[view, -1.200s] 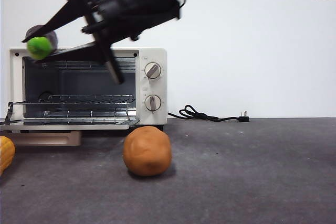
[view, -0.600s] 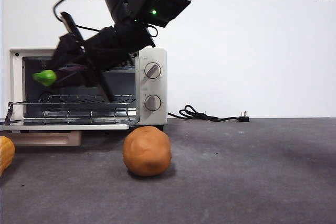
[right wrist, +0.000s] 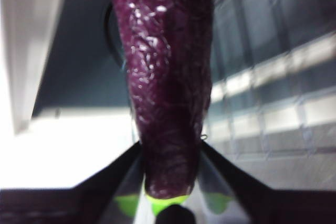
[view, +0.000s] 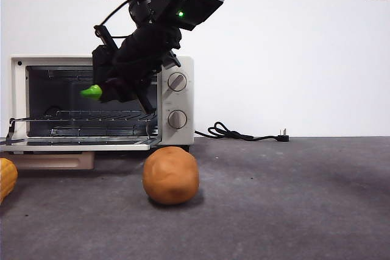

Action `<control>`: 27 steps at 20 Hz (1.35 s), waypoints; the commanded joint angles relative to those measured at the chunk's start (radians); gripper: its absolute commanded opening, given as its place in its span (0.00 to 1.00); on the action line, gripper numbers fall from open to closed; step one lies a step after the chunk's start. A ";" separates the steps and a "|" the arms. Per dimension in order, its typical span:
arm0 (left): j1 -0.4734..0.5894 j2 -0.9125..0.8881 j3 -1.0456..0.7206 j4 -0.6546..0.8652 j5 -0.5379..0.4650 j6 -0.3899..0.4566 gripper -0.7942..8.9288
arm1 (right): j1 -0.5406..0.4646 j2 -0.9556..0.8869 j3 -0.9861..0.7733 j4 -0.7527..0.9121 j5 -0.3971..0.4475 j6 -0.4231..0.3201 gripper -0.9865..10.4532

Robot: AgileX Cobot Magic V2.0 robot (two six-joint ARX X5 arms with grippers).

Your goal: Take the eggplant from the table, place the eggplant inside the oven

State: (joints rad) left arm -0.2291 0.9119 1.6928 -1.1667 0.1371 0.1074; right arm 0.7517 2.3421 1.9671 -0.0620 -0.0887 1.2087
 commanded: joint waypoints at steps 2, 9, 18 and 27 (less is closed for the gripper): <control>-0.013 -0.006 -0.001 -0.021 0.000 0.020 0.08 | 0.002 0.017 0.003 0.013 0.038 0.017 0.27; -0.015 -0.007 -0.001 -0.022 0.000 0.020 0.08 | 0.003 0.017 0.003 0.048 -0.013 -0.011 0.40; -0.015 -0.007 -0.001 -0.026 0.000 0.025 0.08 | 0.021 -0.016 0.003 0.028 -0.051 -0.080 0.40; -0.040 -0.007 -0.001 -0.022 0.000 0.027 0.08 | 0.020 -0.206 0.003 -0.264 -0.044 -0.400 0.40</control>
State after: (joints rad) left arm -0.2657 0.9092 1.6928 -1.1931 0.1371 0.1226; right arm 0.7700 2.1426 1.9671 -0.3309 -0.1318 0.8909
